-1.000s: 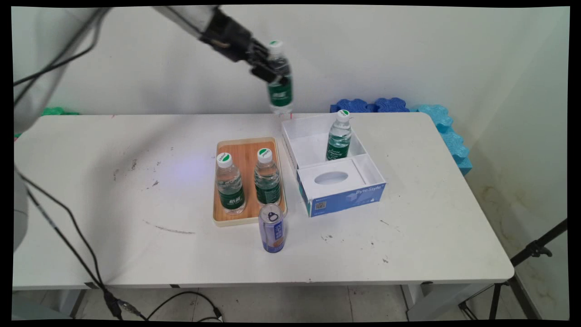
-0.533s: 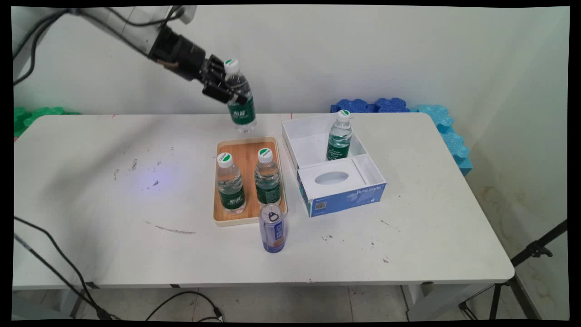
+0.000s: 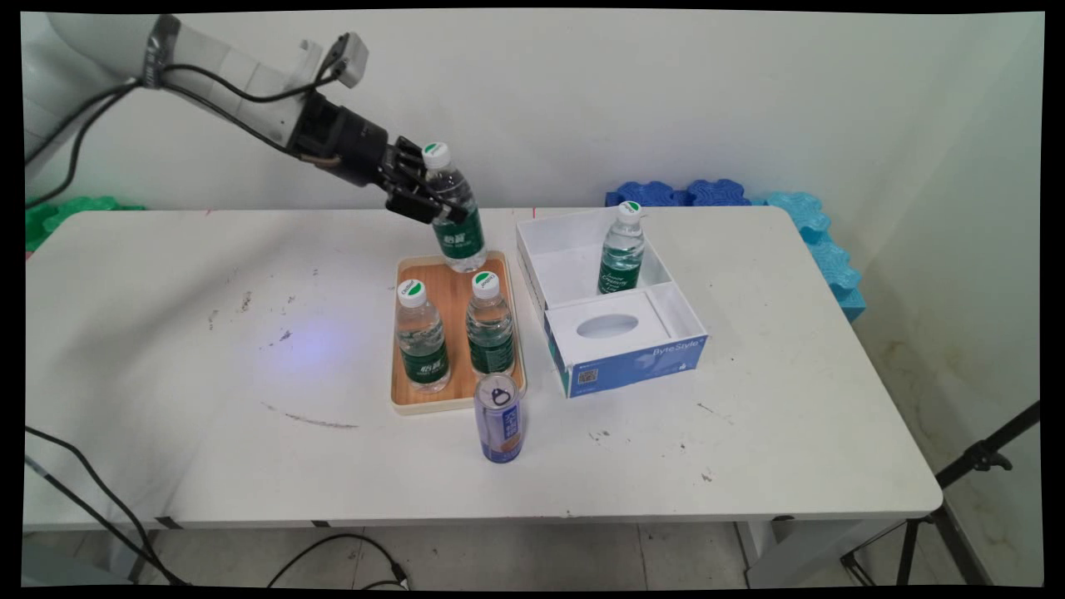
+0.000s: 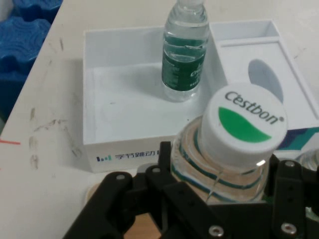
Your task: Place the picked object on the tray
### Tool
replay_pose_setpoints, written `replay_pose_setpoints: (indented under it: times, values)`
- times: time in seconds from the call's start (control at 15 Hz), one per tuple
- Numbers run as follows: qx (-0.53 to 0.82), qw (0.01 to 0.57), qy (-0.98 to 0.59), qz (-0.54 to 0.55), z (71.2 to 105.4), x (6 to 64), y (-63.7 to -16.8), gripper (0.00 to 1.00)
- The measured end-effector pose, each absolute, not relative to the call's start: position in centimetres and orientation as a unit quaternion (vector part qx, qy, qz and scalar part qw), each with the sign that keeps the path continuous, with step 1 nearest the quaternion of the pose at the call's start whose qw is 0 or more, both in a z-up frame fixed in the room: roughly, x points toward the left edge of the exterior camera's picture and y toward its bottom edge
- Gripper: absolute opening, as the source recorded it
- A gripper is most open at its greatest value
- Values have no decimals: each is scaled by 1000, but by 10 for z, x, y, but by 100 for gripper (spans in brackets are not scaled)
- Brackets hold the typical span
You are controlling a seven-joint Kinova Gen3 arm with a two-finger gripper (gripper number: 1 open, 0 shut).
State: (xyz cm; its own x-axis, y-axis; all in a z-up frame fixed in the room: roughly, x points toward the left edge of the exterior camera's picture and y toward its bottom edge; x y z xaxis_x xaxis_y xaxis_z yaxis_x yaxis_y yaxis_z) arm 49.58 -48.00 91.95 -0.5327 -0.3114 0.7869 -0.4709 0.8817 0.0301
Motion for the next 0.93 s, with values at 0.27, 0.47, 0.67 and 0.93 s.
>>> replay_pose_setpoints:
  times: [0.27, 0.47, 0.67, 0.93]
  values:
    - [225, 422, -873, 96, 901, 480, -485, 0]
    - [230, 415, -875, 96, 888, 471, -487, 0]
    - [239, 403, -878, 94, 878, 464, -489, 0]
    - [247, 387, -884, 89, 865, 455, -491, 0]
